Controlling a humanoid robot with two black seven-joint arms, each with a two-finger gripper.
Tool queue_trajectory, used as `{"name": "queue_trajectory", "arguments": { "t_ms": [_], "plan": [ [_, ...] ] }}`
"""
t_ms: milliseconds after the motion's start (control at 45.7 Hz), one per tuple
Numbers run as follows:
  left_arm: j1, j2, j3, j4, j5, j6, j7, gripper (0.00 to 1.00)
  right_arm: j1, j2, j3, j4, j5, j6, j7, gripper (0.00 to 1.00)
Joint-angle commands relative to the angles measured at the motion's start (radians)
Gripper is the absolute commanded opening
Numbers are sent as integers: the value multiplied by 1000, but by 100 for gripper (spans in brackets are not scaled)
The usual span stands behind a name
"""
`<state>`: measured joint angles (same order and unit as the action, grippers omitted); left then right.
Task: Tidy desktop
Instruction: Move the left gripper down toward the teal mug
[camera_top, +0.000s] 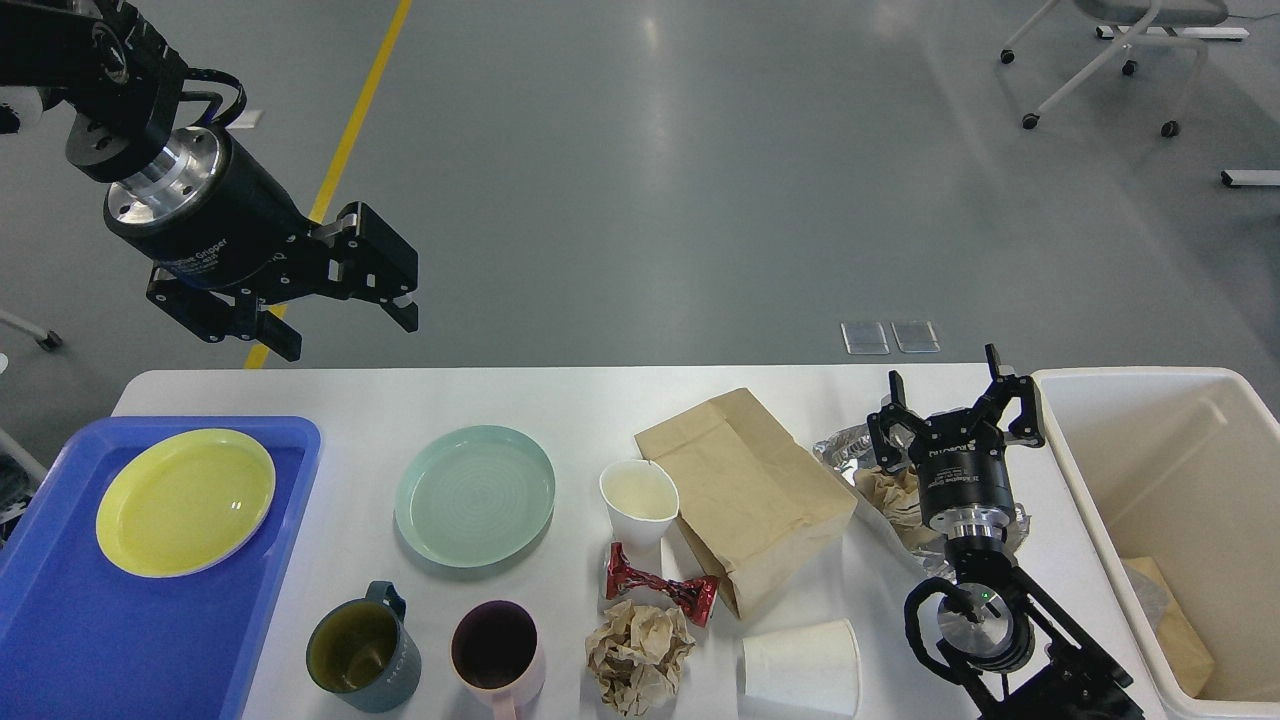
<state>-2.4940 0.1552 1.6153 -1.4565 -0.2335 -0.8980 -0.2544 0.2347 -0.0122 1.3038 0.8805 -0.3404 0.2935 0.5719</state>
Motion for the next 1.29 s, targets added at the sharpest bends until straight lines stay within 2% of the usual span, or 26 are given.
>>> {"name": "queue_trajectory", "arguments": {
  "t_ms": [0, 109, 153, 197, 306, 372, 481, 569, 700, 810, 963, 1072, 1182, 1269],
  "plan": [
    [-152, -69, 8, -146, -82, -22, 3, 98, 0, 0, 0, 0, 0, 0, 0, 100],
    [-220, -117, 9, -229, -118, -22, 6, 98, 0, 0, 0, 0, 0, 0, 0, 100],
    [-233, -150, 15, -255, -139, -22, 20, 98, 0, 0, 0, 0, 0, 0, 0, 100],
    [-256, -167, 18, -283, -161, -22, 53, 98, 0, 0, 0, 0, 0, 0, 0, 100],
    [-302, -213, 46, -305, -227, -19, 185, 98, 0, 0, 0, 0, 0, 0, 0, 100],
    [-306, -232, 46, -297, -230, -10, 233, 98, 0, 0, 0, 0, 0, 0, 0, 100],
    [-301, -226, 40, -297, -230, -27, 228, 98, 0, 0, 0, 0, 0, 1, 0, 100],
    [-276, -223, 46, -285, -227, 5, 228, 98, 0, 0, -1, 0, 0, 0, 0, 100],
    [-192, -215, 9, -245, -228, 24, 231, 97, 0, 0, 0, 0, 0, 0, 0, 100],
    [-43, -213, -23, -213, -227, 50, 239, 97, 0, 0, 0, 0, 0, 0, 0, 100],
    [206, -204, -70, -163, -237, 181, 239, 96, 0, 0, 0, 0, 0, 0, 0, 100],
    [374, -164, -98, -151, -259, 316, 239, 95, 0, 0, 0, 0, 0, 0, 0, 100],
    [472, -132, -121, -151, -291, 439, 242, 94, 0, 0, 0, 0, 0, 0, 0, 100],
    [518, -92, -155, -151, -291, 462, 250, 94, 0, 0, 0, 0, 0, 0, 0, 100]
  ]
}}
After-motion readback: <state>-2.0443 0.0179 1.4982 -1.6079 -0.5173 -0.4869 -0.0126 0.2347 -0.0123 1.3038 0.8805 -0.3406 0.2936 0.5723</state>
